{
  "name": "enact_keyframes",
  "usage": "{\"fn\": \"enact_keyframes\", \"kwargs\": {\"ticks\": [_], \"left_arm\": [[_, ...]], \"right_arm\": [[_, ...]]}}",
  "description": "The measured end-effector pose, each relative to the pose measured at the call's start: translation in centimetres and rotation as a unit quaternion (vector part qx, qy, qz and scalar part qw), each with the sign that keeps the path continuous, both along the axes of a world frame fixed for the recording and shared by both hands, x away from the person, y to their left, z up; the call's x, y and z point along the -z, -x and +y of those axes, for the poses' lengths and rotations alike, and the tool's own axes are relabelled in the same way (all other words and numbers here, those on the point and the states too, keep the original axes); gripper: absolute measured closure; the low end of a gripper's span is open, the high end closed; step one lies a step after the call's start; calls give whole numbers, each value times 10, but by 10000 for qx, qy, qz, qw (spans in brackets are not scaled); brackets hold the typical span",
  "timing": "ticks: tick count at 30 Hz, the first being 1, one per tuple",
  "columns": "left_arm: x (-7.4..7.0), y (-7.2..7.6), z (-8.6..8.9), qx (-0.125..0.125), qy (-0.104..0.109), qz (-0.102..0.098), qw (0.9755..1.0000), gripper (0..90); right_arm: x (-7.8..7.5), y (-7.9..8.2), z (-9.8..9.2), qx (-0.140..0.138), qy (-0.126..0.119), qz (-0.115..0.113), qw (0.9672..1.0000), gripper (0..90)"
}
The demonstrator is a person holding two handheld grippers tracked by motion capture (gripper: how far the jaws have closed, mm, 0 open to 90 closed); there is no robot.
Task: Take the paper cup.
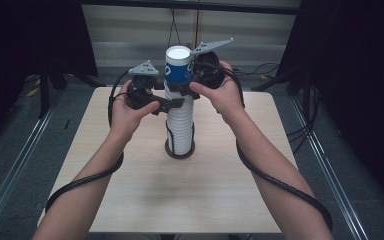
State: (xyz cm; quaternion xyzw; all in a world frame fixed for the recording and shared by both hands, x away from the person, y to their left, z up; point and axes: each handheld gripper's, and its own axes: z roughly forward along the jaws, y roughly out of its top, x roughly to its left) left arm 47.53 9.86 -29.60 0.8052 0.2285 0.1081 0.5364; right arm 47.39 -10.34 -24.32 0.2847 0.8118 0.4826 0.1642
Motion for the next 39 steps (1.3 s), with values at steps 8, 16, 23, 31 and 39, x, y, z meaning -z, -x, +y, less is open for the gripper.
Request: {"fn": "enact_keyframes", "kwargs": {"ticks": [8, 16, 23, 31, 39], "left_arm": [[0, 0, 1, 14, -18, 56, 10000, 153], [0, 0, 2, -14, -53, 85, 9999, 158], [3, 2, 3, 5, -160, -77, 9998, 200], [6, 2, 4, 56, 65, -11, 10000, 141], [1, -2, 1, -41, 209, -69, 9998, 126]], "right_arm": [[0, 0, 0, 1, -1, -21, 10000, 179], [-2, 0, 1, -35, 74, -46, 10000, 182], [-2, -1, 1, -29, 97, -44, 9999, 182], [-1, -2, 0, -60, 52, -26, 10000, 181], [0, -2, 1, -46, 31, -52, 10000, 181]]}}
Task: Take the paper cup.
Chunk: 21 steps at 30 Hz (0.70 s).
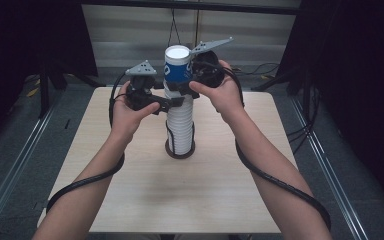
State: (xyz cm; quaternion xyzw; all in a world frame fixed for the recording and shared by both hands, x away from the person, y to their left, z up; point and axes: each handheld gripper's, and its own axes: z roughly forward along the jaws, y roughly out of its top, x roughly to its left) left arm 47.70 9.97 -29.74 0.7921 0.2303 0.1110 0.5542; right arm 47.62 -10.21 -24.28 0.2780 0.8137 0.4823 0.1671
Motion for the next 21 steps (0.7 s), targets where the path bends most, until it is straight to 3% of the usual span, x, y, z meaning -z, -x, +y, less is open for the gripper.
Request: {"fn": "enact_keyframes", "kwargs": {"ticks": [21], "left_arm": [[4, 0, -9, -41, 39, -135, 9999, 127]], "right_arm": [[0, 3, -2, 68, -86, 8, 9999, 187]]}}
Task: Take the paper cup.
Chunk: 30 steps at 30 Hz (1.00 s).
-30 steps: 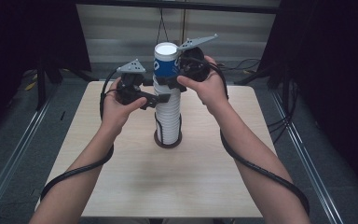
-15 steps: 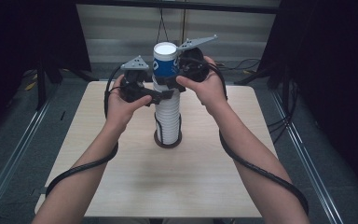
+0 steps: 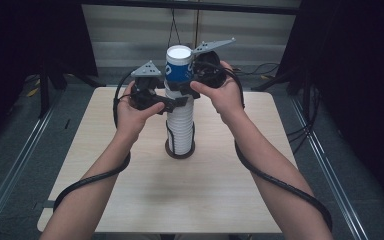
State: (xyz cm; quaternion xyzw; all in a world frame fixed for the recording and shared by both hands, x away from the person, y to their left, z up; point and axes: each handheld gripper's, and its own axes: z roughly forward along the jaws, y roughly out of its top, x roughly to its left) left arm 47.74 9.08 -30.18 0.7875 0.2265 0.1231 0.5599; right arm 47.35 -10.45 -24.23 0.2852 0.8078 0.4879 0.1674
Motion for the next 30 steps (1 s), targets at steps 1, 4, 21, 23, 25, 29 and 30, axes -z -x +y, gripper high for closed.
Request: {"fn": "enact_keyframes", "kwargs": {"ticks": [1, 4, 21, 23, 25, 29, 30], "left_arm": [[0, 0, 0, -9, -21, 0, 10000, 127], [0, 1, 0, -19, -6, -17, 10000, 127], [2, 1, 2, -33, 82, -35, 10000, 126], [2, 1, 2, -30, 72, -41, 10000, 126], [2, 1, 1, -17, 75, -35, 10000, 126], [2, 1, 1, -14, 87, -61, 9999, 125], [2, 1, 1, -22, 86, -56, 9999, 125]], "right_arm": [[0, 0, 0, -1, 4, 0, 10000, 188], [-1, 0, -1, -13, 6, -18, 10000, 192], [-11, 1, 1, 11, -13, -106, 9999, 209], [-12, 2, 2, 19, -10, -126, 9999, 211], [-13, 3, 3, 33, 57, -154, 9999, 211], [-15, 3, 2, 20, 71, -165, 9998, 213], [-15, 3, 2, 25, 86, -162, 9998, 215]]}}
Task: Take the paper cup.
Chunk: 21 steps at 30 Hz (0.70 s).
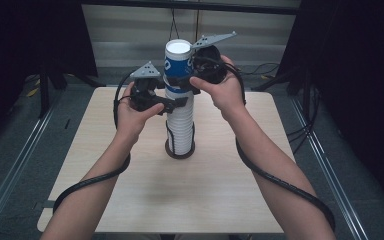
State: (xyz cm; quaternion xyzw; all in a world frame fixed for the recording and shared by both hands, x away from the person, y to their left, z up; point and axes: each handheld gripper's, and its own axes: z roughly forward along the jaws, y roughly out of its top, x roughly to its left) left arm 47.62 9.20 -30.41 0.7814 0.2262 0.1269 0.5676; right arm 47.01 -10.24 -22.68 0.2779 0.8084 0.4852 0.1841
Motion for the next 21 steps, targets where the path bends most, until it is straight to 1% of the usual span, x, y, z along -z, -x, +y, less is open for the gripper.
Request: {"fn": "enact_keyframes", "kwargs": {"ticks": [1, 4, 8, 10, 15, 16, 21], "left_arm": [[0, 0, 0, -1, 2, -1, 10000, 125], [1, 1, -1, -5, 31, -13, 10000, 125], [2, 2, -2, -22, 57, -30, 10000, 123], [2, 2, -1, -2, 82, 4, 10000, 122], [1, 3, 1, 53, -31, 32, 10000, 123], [1, 3, 2, 66, -94, 24, 9999, 125], [1, 5, 7, 80, -88, 59, 9999, 142]], "right_arm": [[-1, 0, 0, 8, -56, -22, 10000, 219], [-6, 1, -1, -15, -56, -59, 10000, 224], [-10, 0, -3, -4, -69, 39, 10000, 223], [-10, 0, -3, -19, -34, 67, 10000, 223], [-10, -1, -2, -22, -38, 137, 9999, 221], [-11, -1, -2, -22, -29, 151, 9999, 221], [-15, -1, -2, -37, 20, 142, 9999, 218]]}}
